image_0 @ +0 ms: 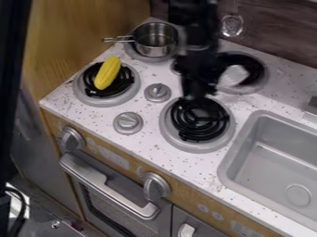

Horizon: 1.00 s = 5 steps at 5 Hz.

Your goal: Puts the blue spatula on the lower right burner

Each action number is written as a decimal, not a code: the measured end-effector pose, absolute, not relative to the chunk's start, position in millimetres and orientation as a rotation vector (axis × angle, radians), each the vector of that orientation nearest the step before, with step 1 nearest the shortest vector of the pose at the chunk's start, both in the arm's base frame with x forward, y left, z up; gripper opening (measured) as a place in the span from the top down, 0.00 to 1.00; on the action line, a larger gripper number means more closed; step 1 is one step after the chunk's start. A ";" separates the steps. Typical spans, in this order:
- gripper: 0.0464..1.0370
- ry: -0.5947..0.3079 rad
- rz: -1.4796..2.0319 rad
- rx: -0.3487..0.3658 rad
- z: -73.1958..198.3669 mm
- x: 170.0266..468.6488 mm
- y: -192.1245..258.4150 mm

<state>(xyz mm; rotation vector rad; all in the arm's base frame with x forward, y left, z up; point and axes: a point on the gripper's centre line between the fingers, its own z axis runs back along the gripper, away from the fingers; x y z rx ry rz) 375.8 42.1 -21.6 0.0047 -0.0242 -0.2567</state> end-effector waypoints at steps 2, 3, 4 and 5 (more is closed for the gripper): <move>0.75 0.049 -0.210 0.010 -27.7 356.0 66.6; 0.75 0.090 -0.225 -0.009 -35.8 341.9 61.5; 0.75 0.096 -0.240 -0.011 -35.6 333.5 55.1; 0.75 0.109 -0.249 -0.019 -34.0 331.9 47.1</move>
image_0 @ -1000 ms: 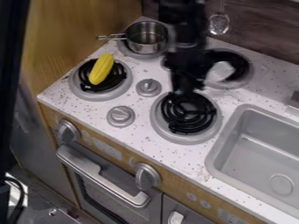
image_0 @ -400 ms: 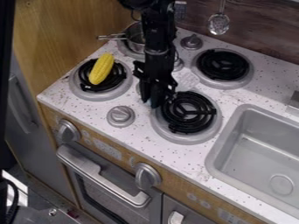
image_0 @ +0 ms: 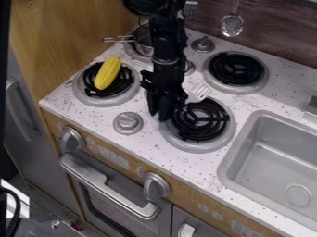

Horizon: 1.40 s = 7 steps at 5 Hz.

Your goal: Puts the blue spatula on the lower right burner

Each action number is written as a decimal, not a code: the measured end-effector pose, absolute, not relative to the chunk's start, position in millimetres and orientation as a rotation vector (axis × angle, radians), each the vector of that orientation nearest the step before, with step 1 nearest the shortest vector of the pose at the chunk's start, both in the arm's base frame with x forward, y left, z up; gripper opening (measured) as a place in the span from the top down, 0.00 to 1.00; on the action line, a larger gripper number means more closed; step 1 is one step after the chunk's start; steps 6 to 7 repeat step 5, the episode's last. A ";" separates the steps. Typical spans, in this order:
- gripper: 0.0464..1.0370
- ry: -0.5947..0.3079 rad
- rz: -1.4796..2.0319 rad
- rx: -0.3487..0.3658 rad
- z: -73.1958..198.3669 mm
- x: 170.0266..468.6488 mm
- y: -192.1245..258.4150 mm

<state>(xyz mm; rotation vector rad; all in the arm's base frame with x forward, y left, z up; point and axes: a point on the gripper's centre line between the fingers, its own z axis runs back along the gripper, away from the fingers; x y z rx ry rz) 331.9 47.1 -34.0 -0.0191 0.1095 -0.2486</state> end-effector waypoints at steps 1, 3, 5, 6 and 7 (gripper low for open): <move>0.71 0.102 -0.261 -0.016 -35.5 332.2 43.7; 0.12 0.154 -0.248 0.010 -27.0 331.2 39.5; 0.04 0.088 -0.173 0.048 19.2 338.0 39.0; 0.04 0.088 -0.173 0.048 19.2 338.0 39.0; 0.04 0.088 -0.173 0.048 19.2 338.0 39.0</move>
